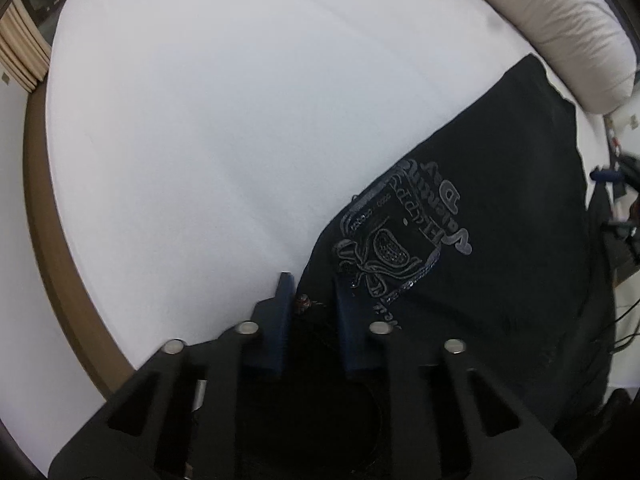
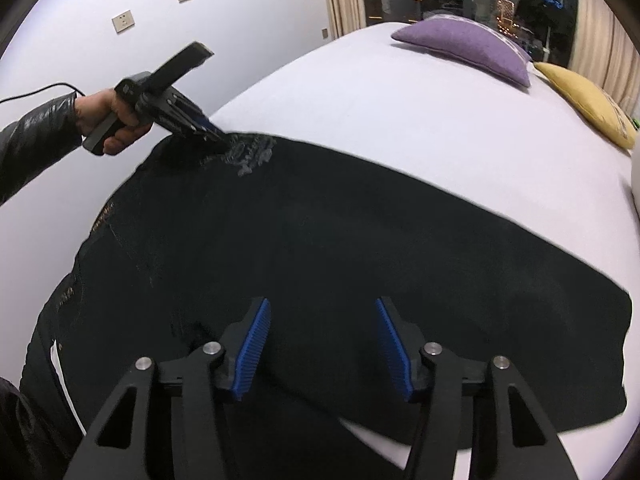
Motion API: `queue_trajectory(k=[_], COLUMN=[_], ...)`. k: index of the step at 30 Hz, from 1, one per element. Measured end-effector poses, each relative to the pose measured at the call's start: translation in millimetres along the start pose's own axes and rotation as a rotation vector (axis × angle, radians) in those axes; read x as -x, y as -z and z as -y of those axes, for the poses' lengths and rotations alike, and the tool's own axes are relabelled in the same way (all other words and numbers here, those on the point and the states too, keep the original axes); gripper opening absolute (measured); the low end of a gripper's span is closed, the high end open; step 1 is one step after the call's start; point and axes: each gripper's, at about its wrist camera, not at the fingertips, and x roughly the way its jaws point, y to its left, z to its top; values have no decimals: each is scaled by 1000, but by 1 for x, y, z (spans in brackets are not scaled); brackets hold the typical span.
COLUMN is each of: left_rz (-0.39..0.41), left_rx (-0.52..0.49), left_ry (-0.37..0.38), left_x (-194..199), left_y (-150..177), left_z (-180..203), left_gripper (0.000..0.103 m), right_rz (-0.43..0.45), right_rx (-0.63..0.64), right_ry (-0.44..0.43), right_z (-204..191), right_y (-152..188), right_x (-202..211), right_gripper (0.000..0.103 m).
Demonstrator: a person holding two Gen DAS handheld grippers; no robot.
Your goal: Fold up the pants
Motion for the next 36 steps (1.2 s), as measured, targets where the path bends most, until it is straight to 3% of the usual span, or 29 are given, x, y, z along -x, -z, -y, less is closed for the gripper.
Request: queue_trajectory(k=[2, 12, 20, 22, 25, 27, 30, 36], left_rz=[35, 289, 365, 376, 385, 389, 397, 414], left_rx=[1, -82, -135, -135, -123, -114, -108, -103], left_ry=[-23, -191, -248, -250, -238, -233, -229, -228], left_x=[10, 86, 101, 90, 90, 86, 89, 96], left_y=[6, 71, 82, 80, 85, 80, 86, 95], left_z=[2, 48, 71, 89, 94, 102, 108, 129], left_gripper=[9, 9, 9, 9, 9, 9, 9, 9], right_rz=[10, 8, -113, -148, -186, -180, -175, -167], right_rx=[19, 190, 378, 388, 371, 350, 272, -38], right_ry=[6, 38, 74, 69, 44, 20, -15, -114], right_z=[0, -35, -62, -63, -65, -66, -64, -43], right_y=[-17, -111, -148, -152, -154, -156, -159, -163], right_x=[-4, -49, -98, -109, -122, -123, -121, -108], right_gripper=[55, 50, 50, 50, 47, 29, 17, 10])
